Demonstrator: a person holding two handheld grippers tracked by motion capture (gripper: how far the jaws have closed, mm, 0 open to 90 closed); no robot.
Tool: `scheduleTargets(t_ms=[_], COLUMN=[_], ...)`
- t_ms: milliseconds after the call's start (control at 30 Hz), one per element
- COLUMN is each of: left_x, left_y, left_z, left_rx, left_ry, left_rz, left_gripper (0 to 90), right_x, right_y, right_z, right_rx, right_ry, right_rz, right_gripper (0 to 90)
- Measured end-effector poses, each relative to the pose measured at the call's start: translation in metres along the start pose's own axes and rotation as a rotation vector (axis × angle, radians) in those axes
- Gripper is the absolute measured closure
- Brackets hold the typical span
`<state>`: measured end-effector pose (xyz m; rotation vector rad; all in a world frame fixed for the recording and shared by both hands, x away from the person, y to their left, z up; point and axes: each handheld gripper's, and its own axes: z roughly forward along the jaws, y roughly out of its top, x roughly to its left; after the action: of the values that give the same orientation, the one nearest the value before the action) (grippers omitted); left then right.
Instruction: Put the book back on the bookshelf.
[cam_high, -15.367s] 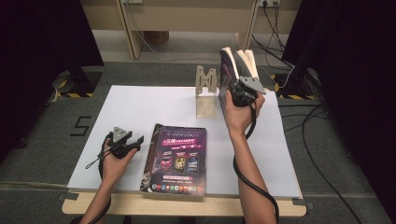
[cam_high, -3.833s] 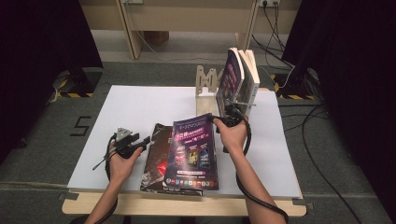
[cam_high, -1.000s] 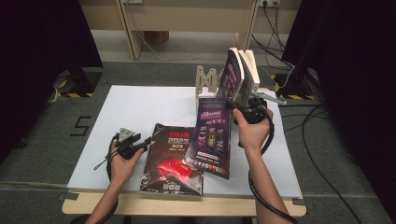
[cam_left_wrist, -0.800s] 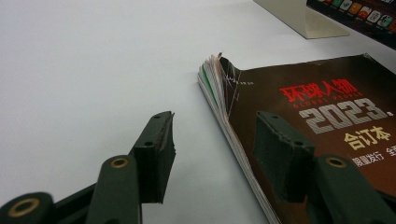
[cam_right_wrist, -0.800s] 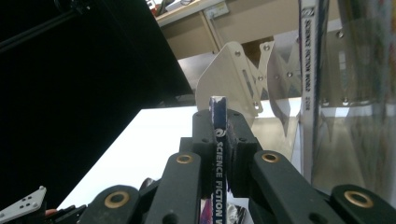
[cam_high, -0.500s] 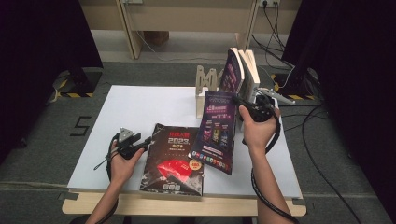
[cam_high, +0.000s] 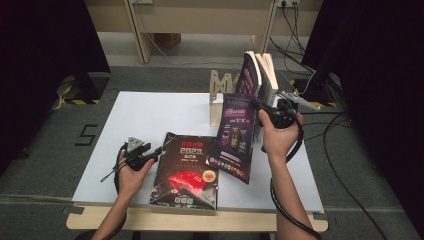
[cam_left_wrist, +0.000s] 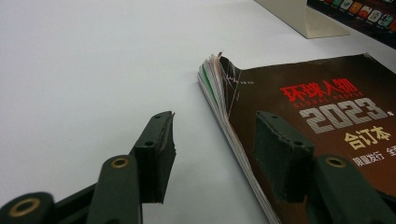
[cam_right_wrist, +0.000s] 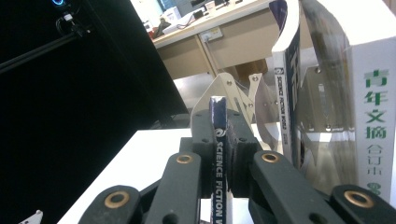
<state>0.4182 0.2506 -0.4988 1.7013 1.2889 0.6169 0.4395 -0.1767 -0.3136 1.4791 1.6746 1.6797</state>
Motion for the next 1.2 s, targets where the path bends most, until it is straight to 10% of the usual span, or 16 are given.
scheduleTargets(t_ms=[1200], left_x=[0.000], left_y=[0.000], left_z=[0.000], left_rx=[0.000], left_ry=[0.000], left_rz=[0.002], left_gripper=[47.7], right_x=[0.007], right_y=[0.017], right_z=[-0.009], right_rx=[-0.138], right_ry=[-0.021], right_rz=[-0.035], right_gripper=[85.0])
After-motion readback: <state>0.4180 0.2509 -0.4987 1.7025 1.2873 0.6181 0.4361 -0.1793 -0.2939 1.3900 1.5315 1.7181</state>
